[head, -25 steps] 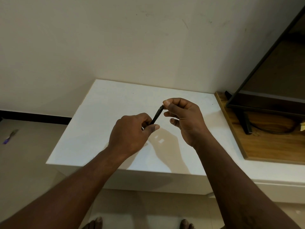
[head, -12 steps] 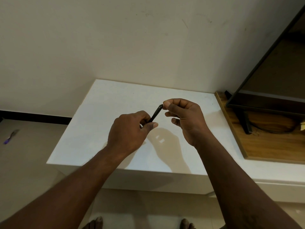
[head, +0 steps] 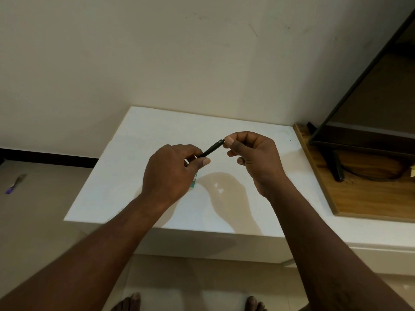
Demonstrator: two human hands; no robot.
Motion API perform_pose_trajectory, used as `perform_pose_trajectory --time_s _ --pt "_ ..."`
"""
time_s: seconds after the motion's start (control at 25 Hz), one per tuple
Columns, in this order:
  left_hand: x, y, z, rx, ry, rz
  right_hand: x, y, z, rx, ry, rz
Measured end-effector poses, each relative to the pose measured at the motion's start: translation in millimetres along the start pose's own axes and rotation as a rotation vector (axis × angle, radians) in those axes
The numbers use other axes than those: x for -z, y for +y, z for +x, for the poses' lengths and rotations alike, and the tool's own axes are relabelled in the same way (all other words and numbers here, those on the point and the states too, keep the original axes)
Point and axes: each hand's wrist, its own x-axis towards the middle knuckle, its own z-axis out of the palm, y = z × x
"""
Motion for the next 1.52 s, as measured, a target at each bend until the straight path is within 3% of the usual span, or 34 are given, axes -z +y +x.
perform_pose_trajectory --time_s 0.32,0.6,0.84,1.52 --pt "6 -5 4 -0.013 0.033 0.009 2 3 0 0.192 0.046 -0.335" --pt "8 -6 4 -0.031 0.035 -0.003 7 8 -1 0.347 -0.025 -0.583" --pt "7 -7 4 -0.017 0.019 -0.007 7 9 0 0.360 -0.032 -0.668" --pt "-4 -2 -3 0.011 -0.056 -0.024 8 0 -4 0.128 -0.010 -0.400"
